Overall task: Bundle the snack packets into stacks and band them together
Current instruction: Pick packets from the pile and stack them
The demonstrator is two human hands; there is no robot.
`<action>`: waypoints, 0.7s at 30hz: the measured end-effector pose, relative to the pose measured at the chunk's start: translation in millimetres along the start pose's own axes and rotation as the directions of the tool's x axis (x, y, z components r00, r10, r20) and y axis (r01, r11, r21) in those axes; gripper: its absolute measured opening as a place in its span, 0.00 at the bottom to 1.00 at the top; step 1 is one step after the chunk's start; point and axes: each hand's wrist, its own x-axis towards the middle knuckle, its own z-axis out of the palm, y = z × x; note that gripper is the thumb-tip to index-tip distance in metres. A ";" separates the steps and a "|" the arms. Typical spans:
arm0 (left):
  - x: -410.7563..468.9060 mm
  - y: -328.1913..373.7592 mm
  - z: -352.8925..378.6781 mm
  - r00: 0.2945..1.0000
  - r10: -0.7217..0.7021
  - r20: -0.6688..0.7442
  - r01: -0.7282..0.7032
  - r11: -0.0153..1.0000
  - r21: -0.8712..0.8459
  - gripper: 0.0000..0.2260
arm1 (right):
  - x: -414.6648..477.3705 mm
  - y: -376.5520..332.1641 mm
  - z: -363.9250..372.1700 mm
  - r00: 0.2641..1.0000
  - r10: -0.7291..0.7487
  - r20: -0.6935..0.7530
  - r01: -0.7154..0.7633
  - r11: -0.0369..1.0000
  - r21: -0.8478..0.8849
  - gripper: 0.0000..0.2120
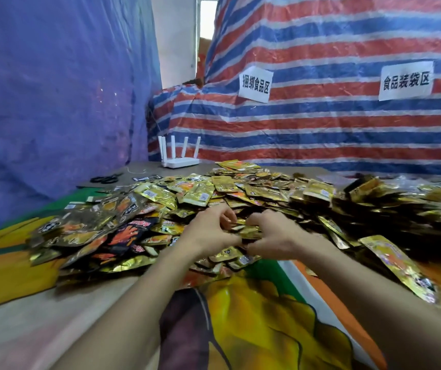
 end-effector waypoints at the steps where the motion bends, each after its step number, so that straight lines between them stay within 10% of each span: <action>1: -1.2 -0.1 -4.1 0.993 -0.044 0.106 0.033 0.994 0.106 0.23 | -1.6 -0.7 6.4 0.996 0.016 0.085 -0.012 0.999 -0.043 0.34; 5: -8.2 -8.7 -16.9 0.912 -0.205 0.356 -0.052 0.803 0.594 0.43 | -1.5 3.6 22.0 0.965 0.068 0.255 -0.085 0.995 0.056 0.41; 8: -11.5 -20.8 -19.8 0.873 -0.301 0.384 -0.006 0.781 0.625 0.44 | 3.3 3.6 29.3 0.968 0.097 0.230 -0.127 0.985 0.120 0.38; 21: 4.9 -22.6 -13.2 0.997 -0.049 -0.053 0.071 0.788 0.612 0.16 | 8.0 10.1 49.7 0.968 0.103 -0.227 -0.071 0.987 0.143 0.10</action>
